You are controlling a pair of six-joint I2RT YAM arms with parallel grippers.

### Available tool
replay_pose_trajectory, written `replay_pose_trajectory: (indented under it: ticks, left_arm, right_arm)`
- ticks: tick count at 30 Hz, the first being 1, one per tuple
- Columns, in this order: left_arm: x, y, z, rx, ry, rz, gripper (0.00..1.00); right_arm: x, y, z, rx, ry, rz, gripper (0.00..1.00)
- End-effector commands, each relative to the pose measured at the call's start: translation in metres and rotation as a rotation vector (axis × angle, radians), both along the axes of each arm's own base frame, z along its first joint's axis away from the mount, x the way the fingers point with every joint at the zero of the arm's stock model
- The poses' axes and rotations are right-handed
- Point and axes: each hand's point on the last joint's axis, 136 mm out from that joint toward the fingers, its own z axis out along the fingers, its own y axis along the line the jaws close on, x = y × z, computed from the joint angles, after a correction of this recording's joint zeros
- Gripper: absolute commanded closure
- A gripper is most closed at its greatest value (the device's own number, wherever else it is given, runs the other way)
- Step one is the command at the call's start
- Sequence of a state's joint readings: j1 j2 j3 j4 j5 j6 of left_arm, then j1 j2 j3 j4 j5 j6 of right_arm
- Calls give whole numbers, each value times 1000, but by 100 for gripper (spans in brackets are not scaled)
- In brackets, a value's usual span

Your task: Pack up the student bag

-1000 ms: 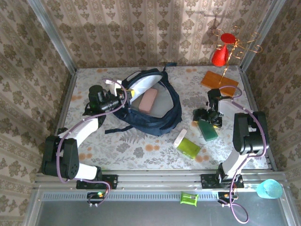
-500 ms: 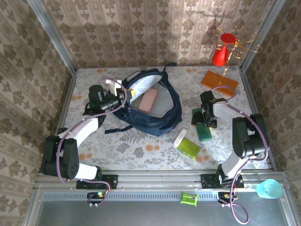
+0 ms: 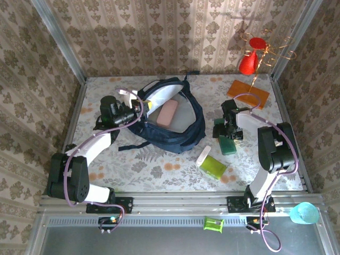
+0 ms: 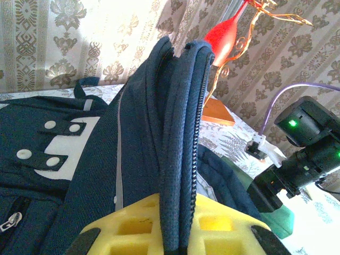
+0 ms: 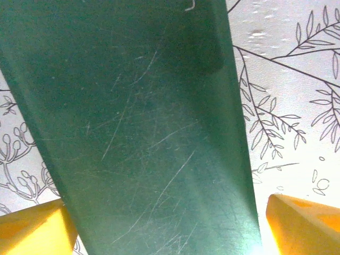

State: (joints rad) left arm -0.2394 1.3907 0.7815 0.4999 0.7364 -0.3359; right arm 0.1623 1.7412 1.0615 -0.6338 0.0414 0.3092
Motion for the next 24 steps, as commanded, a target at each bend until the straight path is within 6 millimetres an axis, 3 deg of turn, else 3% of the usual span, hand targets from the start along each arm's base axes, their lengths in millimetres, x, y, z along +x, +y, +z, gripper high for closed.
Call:
replay_pose_trajectory:
  ticks: [1,9,11,14,17,19,24]
  left_arm:
    - [5,6,40,-18,-127,21,100]
    - [6,6,40,-17,-122,22,100]
    - [5,6,41,-19,-123,20,100]
    - [4,5,40,-19,-122,14,100]
    - [4,4,42,-24,-129,7,100]
    - [2,3,44,-31,-139,-3,100]
    - [-2,-1,48,-45,-165,-24,100]
  right_arm:
    - [-4,-3,-4,-48,38,35,11]
    - [-1,8,-7,-13,37,82,22]
    - [2,8,5,-14,3,77,27]
    - [9,15,42,41,-102,61,34]
    - [16,46,89,202,-233,64,39]
    - [19,78,119,323,-299,90,40]
    - [32,153,160,589,-347,88,42]
